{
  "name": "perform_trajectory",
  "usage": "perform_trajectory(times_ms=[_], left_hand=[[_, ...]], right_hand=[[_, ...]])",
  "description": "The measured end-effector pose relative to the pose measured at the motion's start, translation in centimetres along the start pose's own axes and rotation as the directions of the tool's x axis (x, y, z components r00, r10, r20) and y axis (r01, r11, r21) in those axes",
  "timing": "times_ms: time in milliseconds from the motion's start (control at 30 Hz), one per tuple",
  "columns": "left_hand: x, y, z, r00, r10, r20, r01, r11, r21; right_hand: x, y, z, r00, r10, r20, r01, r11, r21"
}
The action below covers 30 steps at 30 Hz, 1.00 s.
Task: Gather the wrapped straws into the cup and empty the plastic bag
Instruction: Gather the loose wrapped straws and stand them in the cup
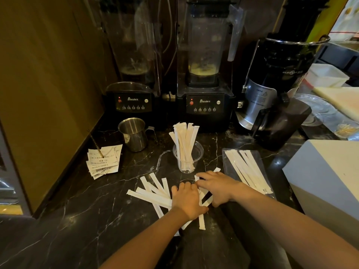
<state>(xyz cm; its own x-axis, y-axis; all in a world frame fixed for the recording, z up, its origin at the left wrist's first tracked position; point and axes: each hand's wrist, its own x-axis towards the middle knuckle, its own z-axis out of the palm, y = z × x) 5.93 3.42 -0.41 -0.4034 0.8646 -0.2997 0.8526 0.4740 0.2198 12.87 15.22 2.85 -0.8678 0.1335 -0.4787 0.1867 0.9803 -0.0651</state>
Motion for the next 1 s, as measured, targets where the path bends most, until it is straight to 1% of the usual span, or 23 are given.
perform_trajectory(times_ms=[367,500,633,767,1000], left_hand=[[-0.3,1.5,0.0,0.998,0.042,-0.046,-0.042,0.999,0.017],[-0.4,2.2,-0.2,0.998,0.061,-0.009,-0.061,0.998,0.001],[-0.5,2.7,-0.4,0.996,0.089,0.023,-0.090,0.995,0.047],[-0.5,2.9,-0.1,0.994,0.107,0.011,-0.108,0.986,0.126],[-0.7,2.6,0.2,0.991,0.132,-0.016,-0.128,0.980,0.154]], right_hand=[[-0.4,0.1,0.1,0.985,-0.118,-0.122,0.082,0.960,-0.266],[-0.6,0.0,0.2,0.981,-0.134,-0.140,0.095,0.961,-0.259],[-0.8,0.0,0.4,0.983,-0.123,-0.137,0.090,0.970,-0.227],[-1.0,0.0,0.8,0.983,-0.115,-0.144,0.080,0.971,-0.225],[-1.0,-0.4,1.2,0.984,-0.107,-0.141,0.065,0.960,-0.273]])
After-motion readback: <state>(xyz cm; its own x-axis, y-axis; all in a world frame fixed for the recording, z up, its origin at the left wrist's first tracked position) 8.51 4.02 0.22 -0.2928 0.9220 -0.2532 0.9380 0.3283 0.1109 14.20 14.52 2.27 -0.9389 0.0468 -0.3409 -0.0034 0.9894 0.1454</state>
